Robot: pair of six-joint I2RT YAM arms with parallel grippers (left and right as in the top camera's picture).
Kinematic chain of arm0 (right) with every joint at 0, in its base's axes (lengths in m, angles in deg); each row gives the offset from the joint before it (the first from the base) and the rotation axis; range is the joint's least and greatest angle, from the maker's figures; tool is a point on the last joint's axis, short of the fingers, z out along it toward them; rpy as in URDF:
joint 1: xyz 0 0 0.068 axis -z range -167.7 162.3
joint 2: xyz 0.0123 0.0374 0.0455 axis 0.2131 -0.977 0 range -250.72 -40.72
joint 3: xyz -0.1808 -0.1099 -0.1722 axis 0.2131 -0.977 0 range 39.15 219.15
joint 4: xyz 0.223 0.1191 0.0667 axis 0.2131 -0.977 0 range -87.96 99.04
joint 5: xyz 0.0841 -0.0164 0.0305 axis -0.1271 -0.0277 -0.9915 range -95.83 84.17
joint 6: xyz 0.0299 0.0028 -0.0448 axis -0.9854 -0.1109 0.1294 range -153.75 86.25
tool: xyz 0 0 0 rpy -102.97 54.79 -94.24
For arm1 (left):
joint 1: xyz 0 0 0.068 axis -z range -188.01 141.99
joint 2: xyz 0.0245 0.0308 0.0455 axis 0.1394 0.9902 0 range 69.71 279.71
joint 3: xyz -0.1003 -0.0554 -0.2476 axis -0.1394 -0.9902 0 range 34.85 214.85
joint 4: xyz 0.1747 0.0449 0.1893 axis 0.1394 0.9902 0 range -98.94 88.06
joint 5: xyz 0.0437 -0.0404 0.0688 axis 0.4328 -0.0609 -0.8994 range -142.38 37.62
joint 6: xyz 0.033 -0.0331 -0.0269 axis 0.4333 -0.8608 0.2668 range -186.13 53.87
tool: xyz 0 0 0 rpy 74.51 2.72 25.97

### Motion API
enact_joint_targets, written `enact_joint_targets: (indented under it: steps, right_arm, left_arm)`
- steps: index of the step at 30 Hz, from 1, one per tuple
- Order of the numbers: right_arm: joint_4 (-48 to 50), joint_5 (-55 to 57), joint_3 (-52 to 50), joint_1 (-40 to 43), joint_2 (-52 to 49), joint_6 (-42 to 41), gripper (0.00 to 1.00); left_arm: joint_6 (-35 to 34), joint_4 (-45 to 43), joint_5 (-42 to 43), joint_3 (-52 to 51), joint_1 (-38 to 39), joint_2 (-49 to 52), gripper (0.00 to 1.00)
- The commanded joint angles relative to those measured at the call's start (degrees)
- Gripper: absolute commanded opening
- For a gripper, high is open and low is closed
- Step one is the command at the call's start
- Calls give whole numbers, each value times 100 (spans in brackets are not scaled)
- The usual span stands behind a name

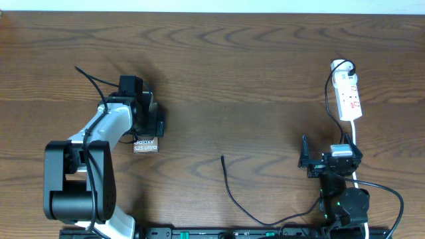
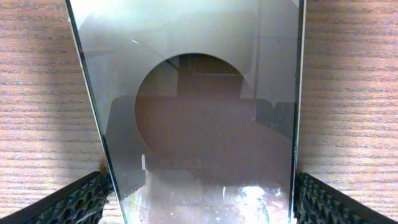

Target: Plug charger to phone and switch on socket

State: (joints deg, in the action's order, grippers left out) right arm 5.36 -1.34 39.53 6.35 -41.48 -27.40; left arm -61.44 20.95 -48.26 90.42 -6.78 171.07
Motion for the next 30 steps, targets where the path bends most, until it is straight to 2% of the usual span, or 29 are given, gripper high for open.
enact_joint_targets:
  steps: [1,30]
  right_arm:
    - [-24,-13,-7,-4,4,37,99]
    - [-24,-13,-7,-4,4,37,99]
  left_arm:
    - [-42,-33,-70,-61,-20,197,94]
    - [-44,-195,-68,-61,-20,238,94]
